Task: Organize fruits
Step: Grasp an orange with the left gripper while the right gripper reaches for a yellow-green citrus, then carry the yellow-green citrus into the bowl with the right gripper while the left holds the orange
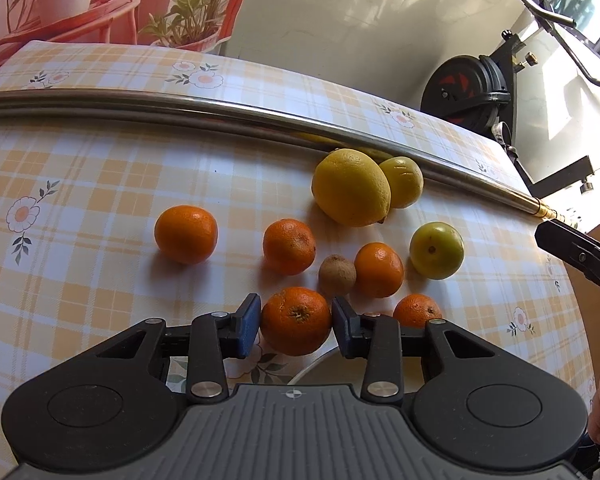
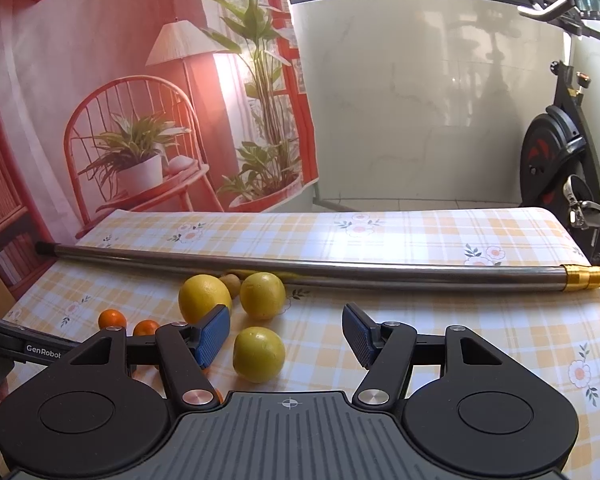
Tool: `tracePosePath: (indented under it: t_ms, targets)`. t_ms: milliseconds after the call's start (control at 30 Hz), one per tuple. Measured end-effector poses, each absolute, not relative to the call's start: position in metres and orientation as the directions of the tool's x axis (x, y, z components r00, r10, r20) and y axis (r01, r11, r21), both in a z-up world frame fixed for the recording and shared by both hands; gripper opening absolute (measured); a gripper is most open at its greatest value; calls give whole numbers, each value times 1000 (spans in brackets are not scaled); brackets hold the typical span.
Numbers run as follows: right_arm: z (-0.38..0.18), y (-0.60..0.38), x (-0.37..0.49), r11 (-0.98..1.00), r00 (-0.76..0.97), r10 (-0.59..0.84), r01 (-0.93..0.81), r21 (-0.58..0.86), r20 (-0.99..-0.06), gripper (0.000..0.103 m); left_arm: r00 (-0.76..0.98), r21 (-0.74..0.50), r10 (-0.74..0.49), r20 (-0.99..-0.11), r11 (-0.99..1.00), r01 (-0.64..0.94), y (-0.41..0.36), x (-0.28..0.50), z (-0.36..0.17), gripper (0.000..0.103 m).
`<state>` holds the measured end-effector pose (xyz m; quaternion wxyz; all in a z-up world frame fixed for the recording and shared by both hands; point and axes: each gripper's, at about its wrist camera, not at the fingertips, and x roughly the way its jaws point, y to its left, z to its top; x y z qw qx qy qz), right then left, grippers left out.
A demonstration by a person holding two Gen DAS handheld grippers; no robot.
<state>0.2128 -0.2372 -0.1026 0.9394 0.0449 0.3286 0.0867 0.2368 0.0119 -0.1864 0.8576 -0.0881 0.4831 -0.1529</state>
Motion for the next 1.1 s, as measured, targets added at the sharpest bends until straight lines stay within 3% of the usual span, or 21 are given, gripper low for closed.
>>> tracePosePath:
  t_ms: [500, 1100]
  targets:
    - [-131, -204, 281, 973, 702, 194, -225, 46, -685, 55, 668, -239, -302, -680, 953, 187, 21, 208, -133, 41]
    - [-172, -190, 337, 971, 621, 234, -193, 144, -748, 50, 672, -235, -304, -675, 952, 195, 26, 198, -139, 41]
